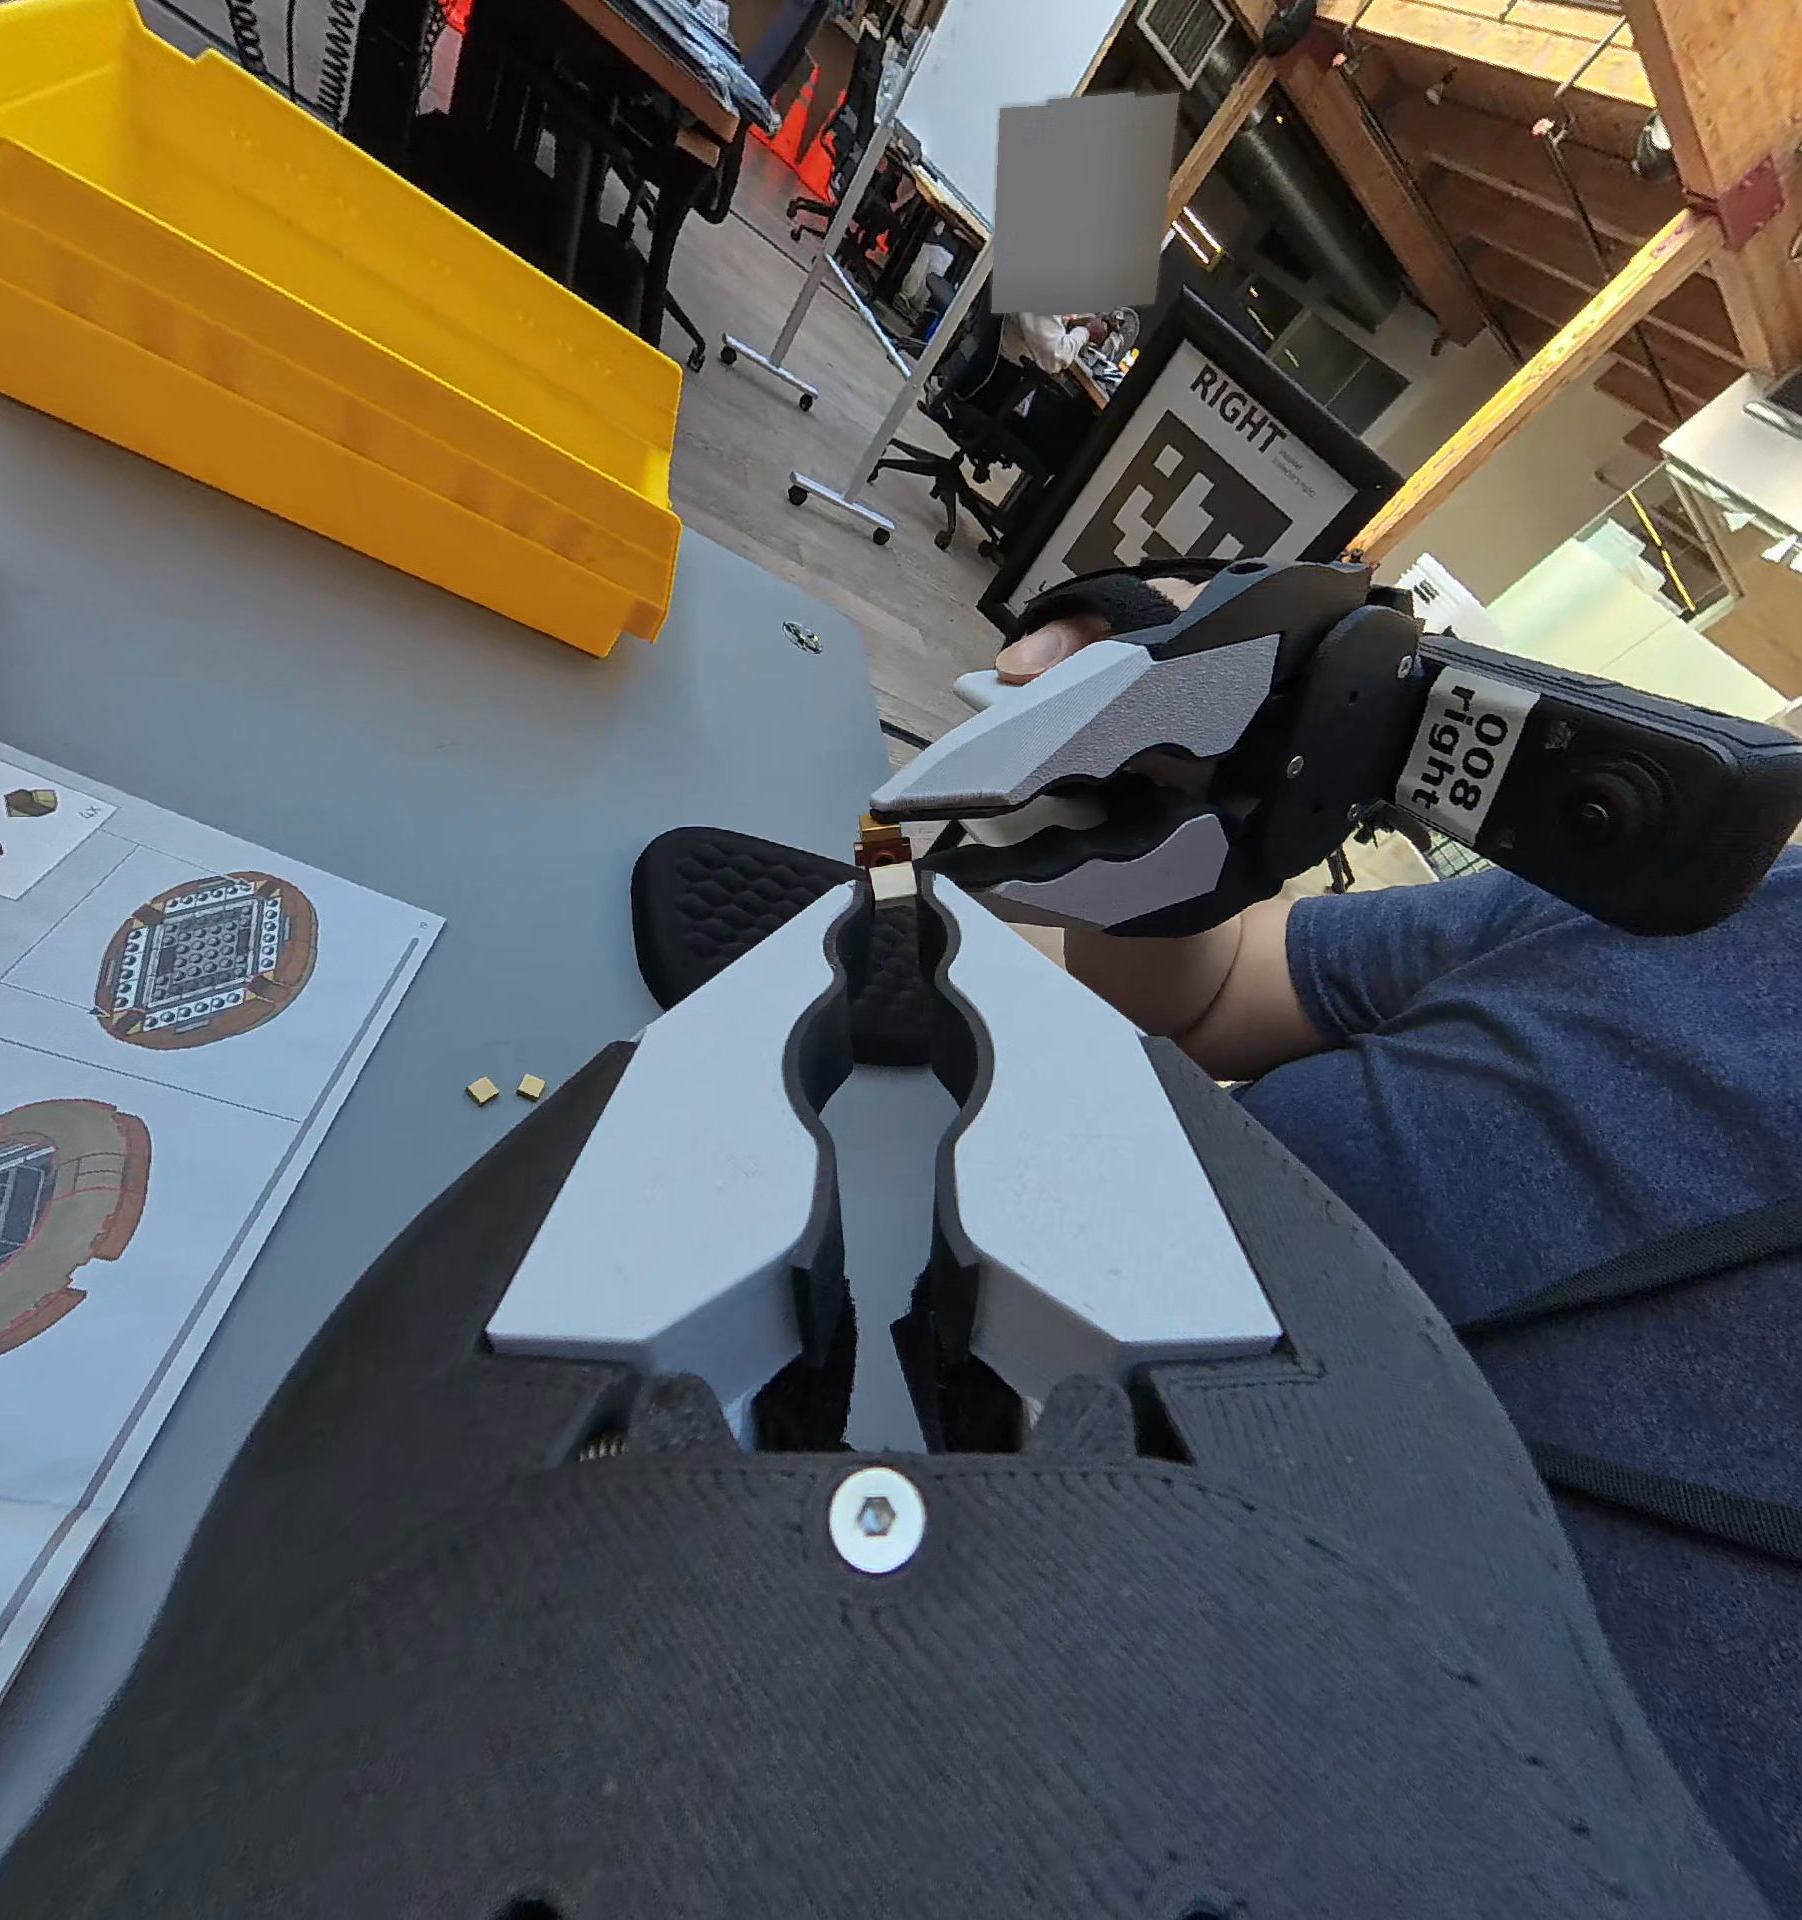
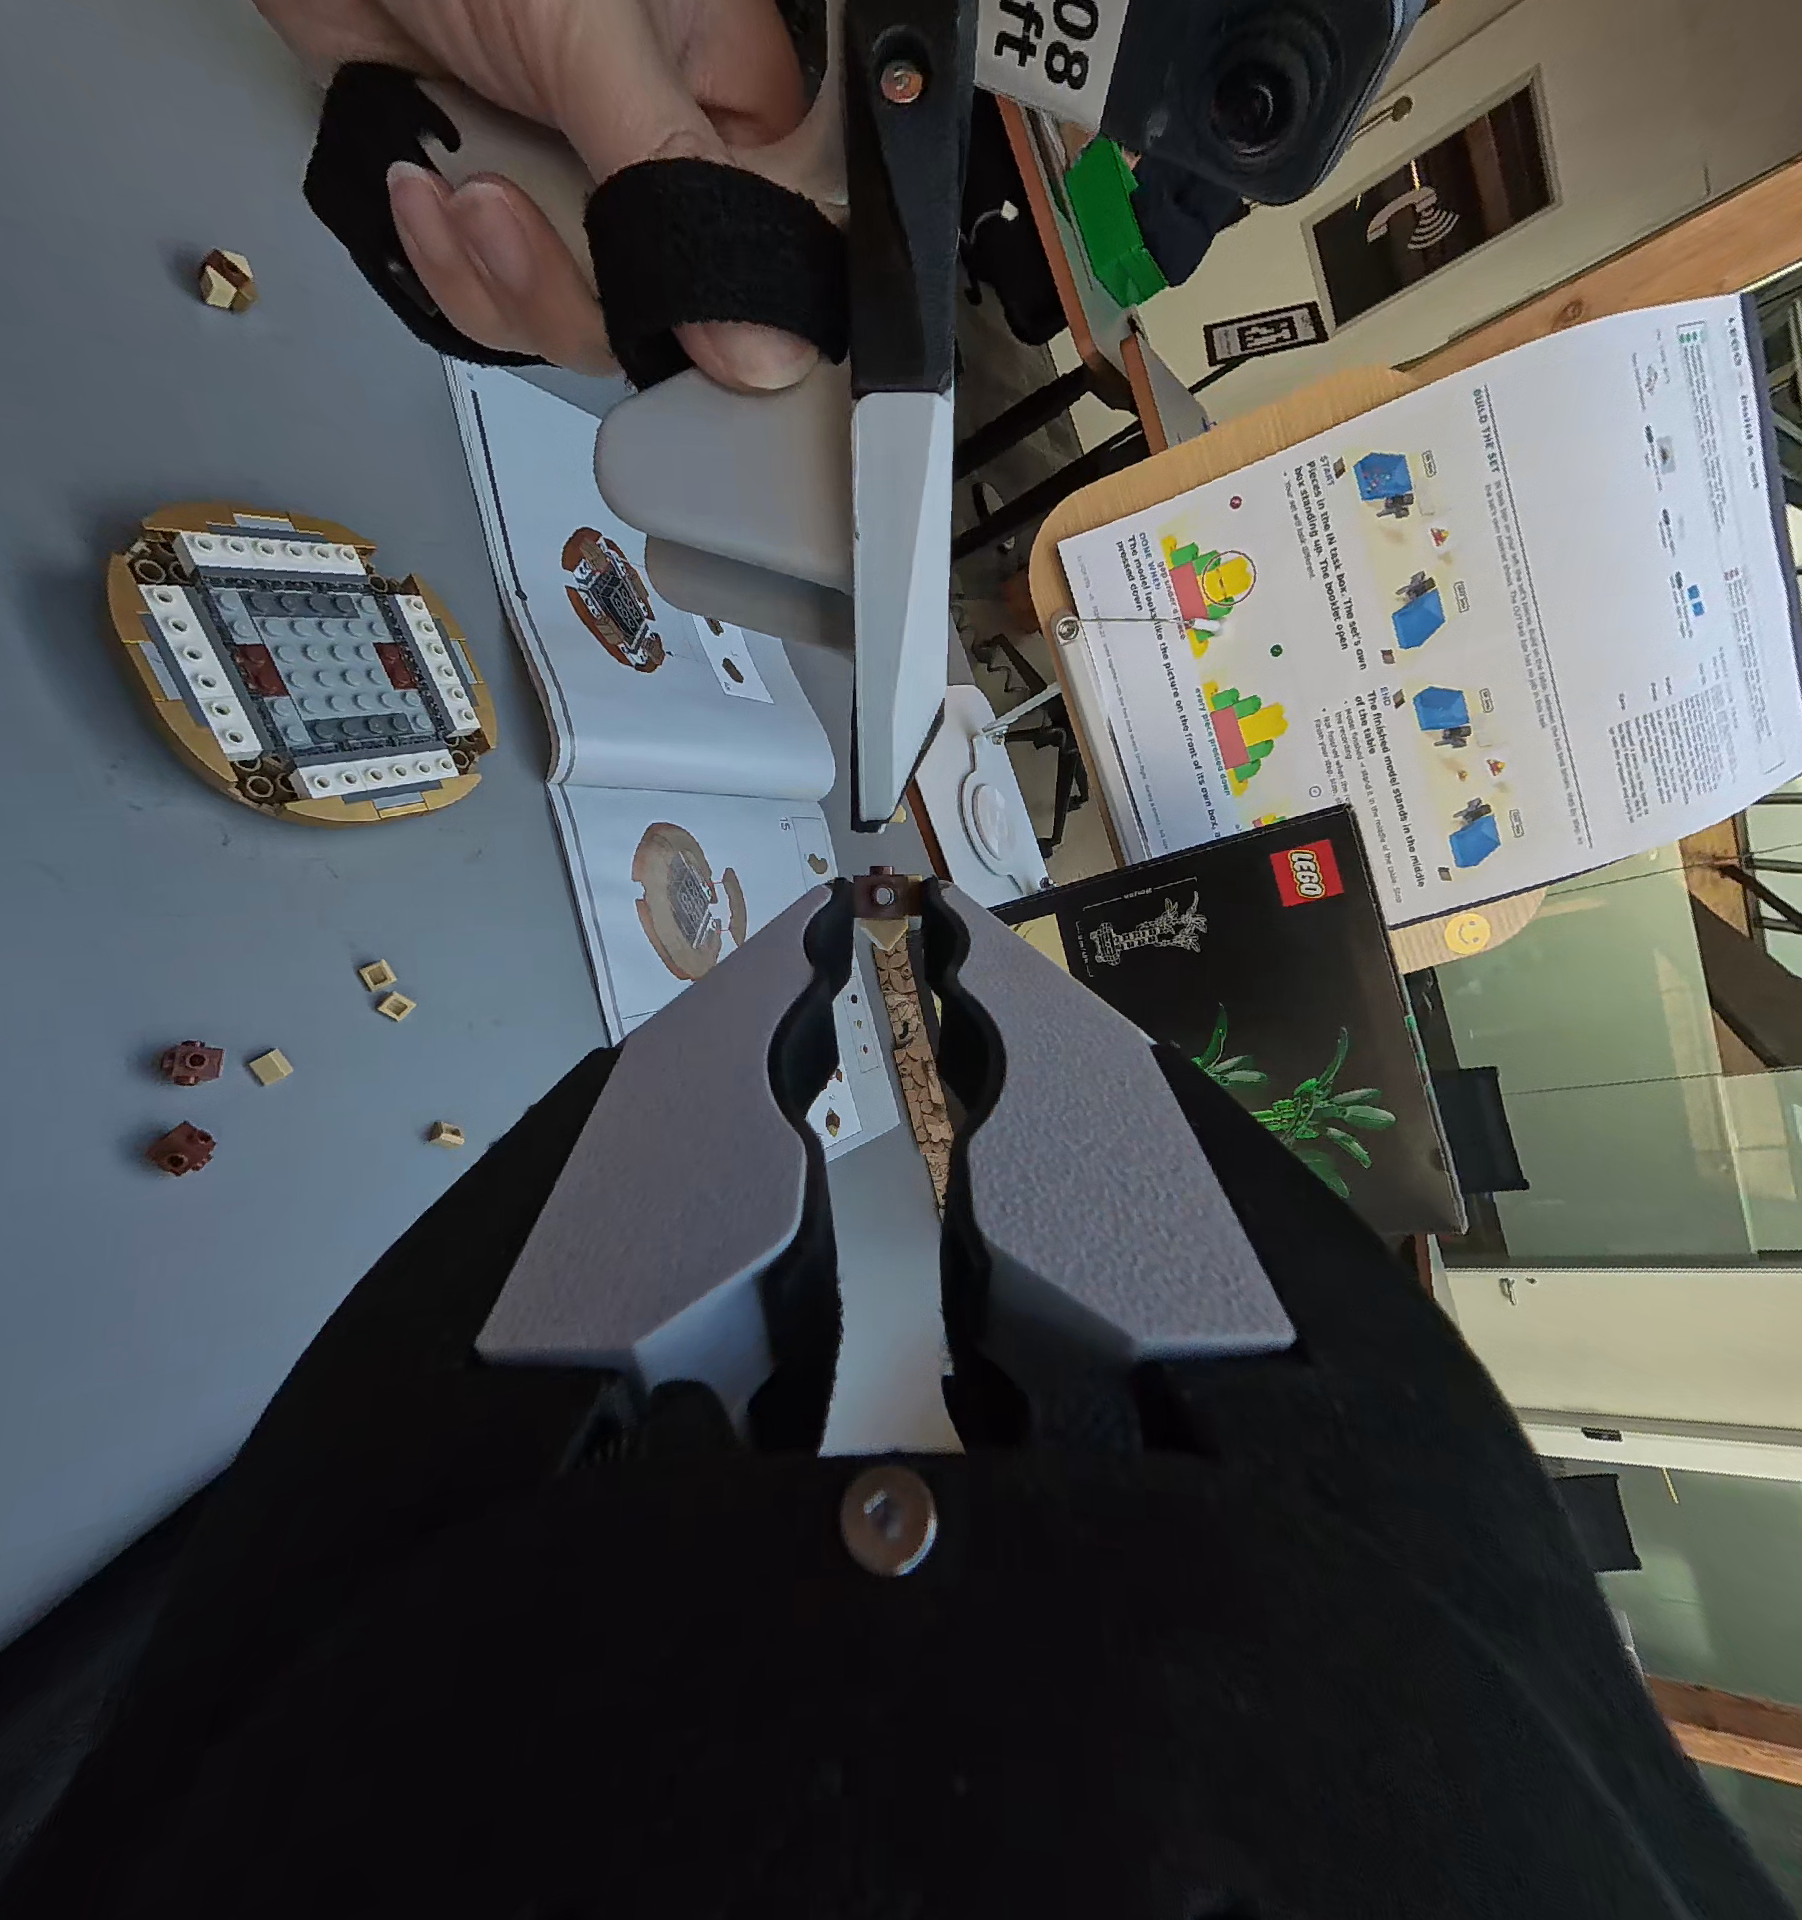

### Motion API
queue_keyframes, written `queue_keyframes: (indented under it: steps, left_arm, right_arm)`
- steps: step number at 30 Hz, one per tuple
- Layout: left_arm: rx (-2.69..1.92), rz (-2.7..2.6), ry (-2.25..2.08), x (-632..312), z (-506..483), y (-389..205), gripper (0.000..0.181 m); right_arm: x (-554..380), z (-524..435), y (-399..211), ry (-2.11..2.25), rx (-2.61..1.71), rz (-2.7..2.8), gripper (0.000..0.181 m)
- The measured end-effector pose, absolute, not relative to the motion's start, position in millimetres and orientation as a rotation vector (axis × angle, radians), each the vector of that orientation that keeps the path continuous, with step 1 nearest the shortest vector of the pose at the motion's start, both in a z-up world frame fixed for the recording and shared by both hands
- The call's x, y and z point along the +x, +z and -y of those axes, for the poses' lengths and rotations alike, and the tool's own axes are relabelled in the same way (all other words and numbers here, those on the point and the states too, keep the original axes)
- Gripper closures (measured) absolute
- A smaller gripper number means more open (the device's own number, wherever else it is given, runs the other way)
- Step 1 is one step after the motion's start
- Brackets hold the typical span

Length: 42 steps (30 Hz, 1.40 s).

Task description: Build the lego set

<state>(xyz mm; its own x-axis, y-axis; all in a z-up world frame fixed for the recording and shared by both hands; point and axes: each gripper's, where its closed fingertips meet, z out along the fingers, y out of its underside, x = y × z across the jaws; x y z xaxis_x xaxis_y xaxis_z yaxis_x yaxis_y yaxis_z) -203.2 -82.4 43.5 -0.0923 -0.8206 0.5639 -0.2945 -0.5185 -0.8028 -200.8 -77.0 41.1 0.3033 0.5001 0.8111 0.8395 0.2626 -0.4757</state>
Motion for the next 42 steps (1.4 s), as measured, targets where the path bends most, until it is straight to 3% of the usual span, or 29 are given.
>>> queue_keyframes:
  steps: [25, 34, 42]
  left_arm:
    - [-1.757, -1.173, -1.661, -221.0, 75.3, 53.4, 0.175]
    - [-1.792, -1.026, -1.411, -313.4, 55.9, 90.9, 0.175]
    - [-1.854, -1.019, -1.366, -317.9, 49.9, 81.3, 0.175]
  right_arm:
    - [-208.3, 78.0, 45.4, -0.296, -1.381, 1.335, 0.168]
    - [-204.9, 71.7, -98.1, 0.097, -1.877, 1.566, 0.169]
    - [-225.4, 47.0, -136.4, 0.306, -2.072, 1.573, 0.169]
